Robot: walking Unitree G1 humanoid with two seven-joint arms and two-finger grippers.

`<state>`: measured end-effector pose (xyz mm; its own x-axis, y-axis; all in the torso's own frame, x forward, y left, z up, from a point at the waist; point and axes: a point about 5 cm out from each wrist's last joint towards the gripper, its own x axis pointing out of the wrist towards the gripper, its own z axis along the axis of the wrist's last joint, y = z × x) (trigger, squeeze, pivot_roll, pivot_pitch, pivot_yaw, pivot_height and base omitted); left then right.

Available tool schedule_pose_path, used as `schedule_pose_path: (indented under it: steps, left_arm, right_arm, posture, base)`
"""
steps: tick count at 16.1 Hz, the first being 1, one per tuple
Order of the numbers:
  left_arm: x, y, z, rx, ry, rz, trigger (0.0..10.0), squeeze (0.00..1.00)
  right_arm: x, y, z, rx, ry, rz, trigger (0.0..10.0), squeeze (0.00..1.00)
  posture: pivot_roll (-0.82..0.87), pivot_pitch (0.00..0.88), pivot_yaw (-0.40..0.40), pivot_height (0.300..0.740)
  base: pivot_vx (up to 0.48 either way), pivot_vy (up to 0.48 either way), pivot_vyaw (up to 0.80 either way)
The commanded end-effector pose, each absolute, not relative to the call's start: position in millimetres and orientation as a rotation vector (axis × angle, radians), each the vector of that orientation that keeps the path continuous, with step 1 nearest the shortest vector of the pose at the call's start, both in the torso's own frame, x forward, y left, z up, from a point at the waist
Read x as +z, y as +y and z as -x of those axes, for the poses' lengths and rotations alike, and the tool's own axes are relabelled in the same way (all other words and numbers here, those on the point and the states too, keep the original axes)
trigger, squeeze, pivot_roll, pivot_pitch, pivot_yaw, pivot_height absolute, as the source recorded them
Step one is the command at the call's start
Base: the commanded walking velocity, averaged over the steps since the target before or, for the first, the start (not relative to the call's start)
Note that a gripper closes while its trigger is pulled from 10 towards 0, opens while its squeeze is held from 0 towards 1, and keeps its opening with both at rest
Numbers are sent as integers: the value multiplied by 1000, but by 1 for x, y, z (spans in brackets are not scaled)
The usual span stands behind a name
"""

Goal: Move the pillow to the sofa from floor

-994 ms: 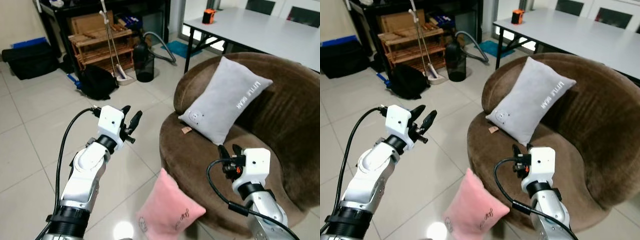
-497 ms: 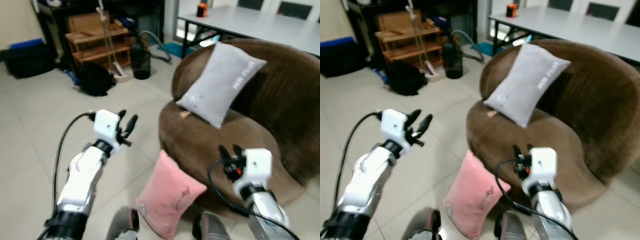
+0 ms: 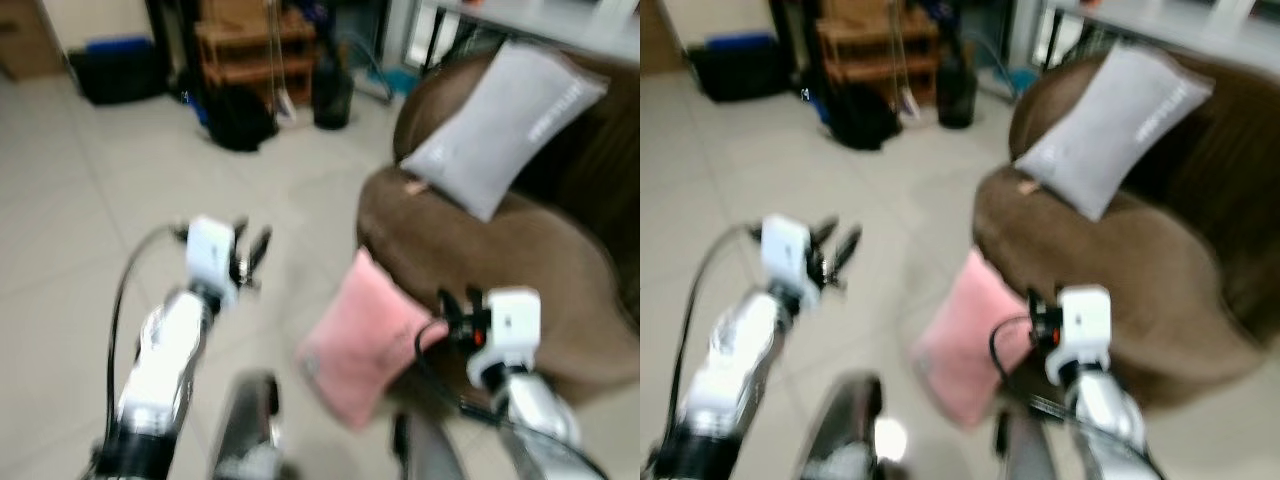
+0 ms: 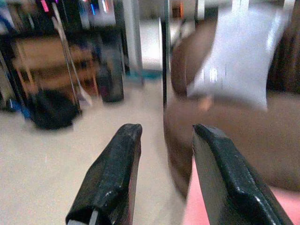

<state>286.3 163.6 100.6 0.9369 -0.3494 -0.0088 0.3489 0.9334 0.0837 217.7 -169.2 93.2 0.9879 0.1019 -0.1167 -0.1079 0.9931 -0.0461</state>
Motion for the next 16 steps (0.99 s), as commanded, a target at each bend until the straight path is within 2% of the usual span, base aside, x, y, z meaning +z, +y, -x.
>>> schedule_pose_path:
  steps: [1, 8, 11, 13, 16]
  left_arm:
    - [104, 171, -291, -317, -14, -68, 10000, 0]
    - [94, 196, -289, -153, 35, -73, 10000, 0]
    - [94, 195, -285, -191, 15, -90, 10000, 0]
    - [94, 192, -283, -209, 10, -94, 10000, 0]
    - [93, 190, -283, -214, 15, -101, 10000, 0]
  right_arm:
    - [86, -169, -220, 97, 133, 53, 10000, 0]
    - [69, -182, -236, -24, 142, 15, 10000, 0]
    - [61, -173, -235, 44, 169, 9, 10000, 0]
    - [56, -167, -229, 117, 194, 70, 10000, 0]
    - [52, -165, -225, 139, 205, 66, 10000, 0]
  posture:
    - [-40, 27, 3, 591]
    - [-8, 39, -11, 591]
    - [-10, 47, -8, 591]
    - [-13, 51, -8, 591]
    - [-19, 58, -8, 591]
  base:
    - [251, 0, 0]
    - [250, 0, 0]
    - [244, 0, 0]
    - [263, 0, 0]
    - [281, 0, 800]
